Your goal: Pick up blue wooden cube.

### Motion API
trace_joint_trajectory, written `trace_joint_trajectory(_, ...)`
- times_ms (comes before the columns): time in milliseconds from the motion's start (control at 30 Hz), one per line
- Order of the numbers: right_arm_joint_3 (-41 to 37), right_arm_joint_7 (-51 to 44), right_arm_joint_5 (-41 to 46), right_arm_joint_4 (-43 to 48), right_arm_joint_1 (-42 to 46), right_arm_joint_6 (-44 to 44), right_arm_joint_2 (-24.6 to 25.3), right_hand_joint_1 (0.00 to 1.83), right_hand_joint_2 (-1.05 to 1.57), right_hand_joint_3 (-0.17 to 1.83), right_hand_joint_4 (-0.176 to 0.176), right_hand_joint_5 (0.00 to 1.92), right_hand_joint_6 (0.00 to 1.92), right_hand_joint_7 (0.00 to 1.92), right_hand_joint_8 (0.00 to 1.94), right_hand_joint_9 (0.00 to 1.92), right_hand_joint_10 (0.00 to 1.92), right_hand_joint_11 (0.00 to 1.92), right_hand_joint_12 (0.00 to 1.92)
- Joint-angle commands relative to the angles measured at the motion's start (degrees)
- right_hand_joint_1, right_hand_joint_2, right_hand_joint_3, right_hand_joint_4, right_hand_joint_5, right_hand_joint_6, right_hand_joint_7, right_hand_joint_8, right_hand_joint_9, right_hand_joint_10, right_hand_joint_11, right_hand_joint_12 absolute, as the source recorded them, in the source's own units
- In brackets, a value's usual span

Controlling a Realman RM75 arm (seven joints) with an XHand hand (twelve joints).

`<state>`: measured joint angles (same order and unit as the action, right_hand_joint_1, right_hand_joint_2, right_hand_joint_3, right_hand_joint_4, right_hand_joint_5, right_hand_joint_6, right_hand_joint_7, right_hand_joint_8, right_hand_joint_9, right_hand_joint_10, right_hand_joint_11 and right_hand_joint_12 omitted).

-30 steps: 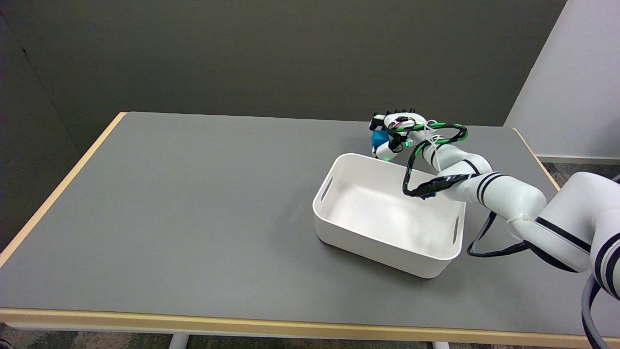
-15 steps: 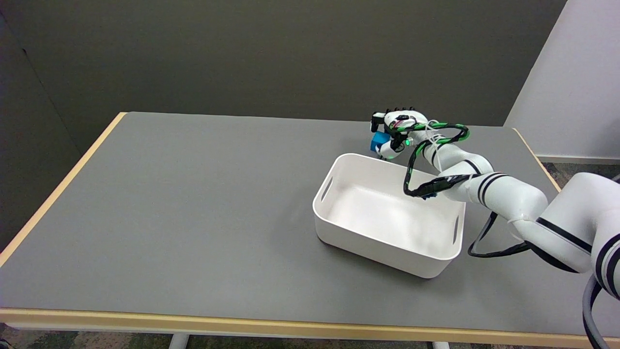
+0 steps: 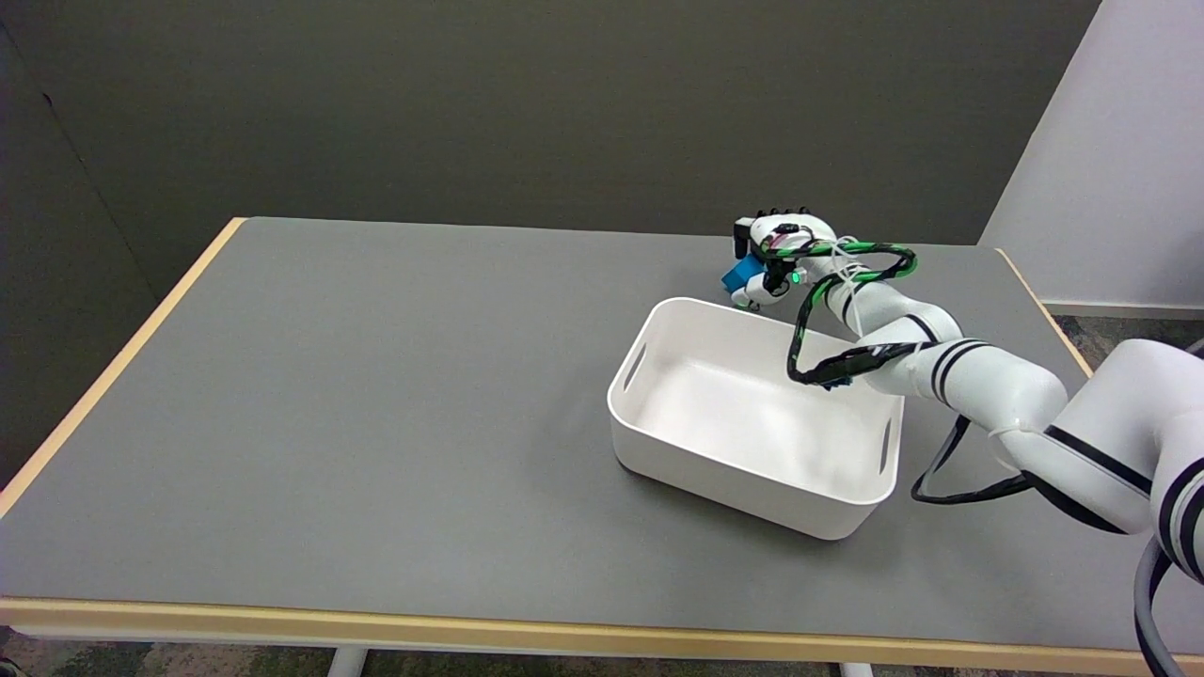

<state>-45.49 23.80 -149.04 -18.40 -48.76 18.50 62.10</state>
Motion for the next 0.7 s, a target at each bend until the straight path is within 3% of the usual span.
trace_joint_trajectory(33, -5.95, -0.06, 0.08, -0.59, 1.96, 4.27, -1.43, 1.16, 1.13, 0.38, -0.176, 0.61, 1.59, 0.66, 1.61, 0.72, 1.44, 0.43, 1.91)
trace_joint_trajectory(167, -11.51, 0.40, 0.08, -4.57, 4.11, 5.61, -3.17, 1.16, 1.14, 0.37, -0.176, 0.61, 1.60, 0.66, 1.61, 0.72, 1.42, 0.42, 1.92)
trace_joint_trajectory(433, -28.44, 5.71, 3.86, -25.66, 16.38, 5.70, -8.09, 1.17, 1.09, 0.46, -0.176, 0.63, 1.59, 0.68, 1.60, 0.77, 1.48, 0.48, 1.92)
trace_joint_trajectory(700, -42.04, 10.01, 12.86, -25.57, 23.56, 5.41, -10.34, 1.17, 1.06, 0.50, -0.176, 0.64, 1.58, 0.69, 1.60, 0.82, 1.58, 0.52, 1.92)
